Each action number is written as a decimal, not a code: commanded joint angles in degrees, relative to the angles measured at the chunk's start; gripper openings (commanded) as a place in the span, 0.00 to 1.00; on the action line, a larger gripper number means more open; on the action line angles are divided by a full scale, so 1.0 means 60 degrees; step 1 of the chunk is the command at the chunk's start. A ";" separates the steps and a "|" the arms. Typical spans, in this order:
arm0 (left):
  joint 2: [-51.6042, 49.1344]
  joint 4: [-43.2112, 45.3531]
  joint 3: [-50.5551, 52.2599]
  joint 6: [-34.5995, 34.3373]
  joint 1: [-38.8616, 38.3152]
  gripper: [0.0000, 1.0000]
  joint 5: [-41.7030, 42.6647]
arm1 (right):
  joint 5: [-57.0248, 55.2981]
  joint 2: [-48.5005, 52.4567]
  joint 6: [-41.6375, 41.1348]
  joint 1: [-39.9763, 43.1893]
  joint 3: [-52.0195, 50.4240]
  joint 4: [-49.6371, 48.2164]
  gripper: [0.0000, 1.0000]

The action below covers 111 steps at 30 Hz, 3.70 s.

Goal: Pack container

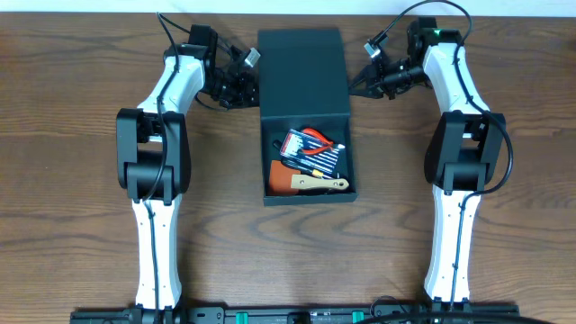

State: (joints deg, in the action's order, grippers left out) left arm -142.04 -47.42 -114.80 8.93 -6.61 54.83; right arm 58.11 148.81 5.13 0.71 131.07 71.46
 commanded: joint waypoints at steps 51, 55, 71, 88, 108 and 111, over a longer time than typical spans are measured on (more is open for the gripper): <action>0.5213 -0.5435 -0.0244 0.0248 -0.1435 0.06 -0.7621 | -0.9045 -0.4878 -0.0495 -0.1625 0.0069 0.3249 0.01; 0.5209 -0.5078 -0.0204 0.0321 -0.2124 0.06 -0.7785 | -0.9468 -0.4874 -0.0634 -0.2557 0.0066 0.3213 0.01; 0.5115 -0.3355 0.0820 0.0302 -0.3042 0.06 -0.7788 | -0.9719 -0.4874 -0.0896 -0.3650 -0.0827 0.3446 0.02; 0.5115 -0.2022 0.2736 0.0142 -0.3191 0.06 -0.7748 | -0.9544 -0.4874 -0.1067 -0.3985 -0.3901 0.2065 0.01; 0.5111 -0.0382 0.5155 -0.0284 -0.3209 0.06 -0.7249 | -0.9286 -0.4874 -0.1064 -0.3985 -0.6007 0.0758 0.01; 0.5111 -0.0382 0.5195 -0.0295 -0.3209 0.05 -0.7249 | -0.9286 -0.4874 -0.1064 -0.3989 -0.6007 0.0674 0.01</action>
State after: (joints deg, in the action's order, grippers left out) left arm -110.32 -48.80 -86.30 8.25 -25.67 10.76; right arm 1.63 117.49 -0.47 -22.83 97.76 75.53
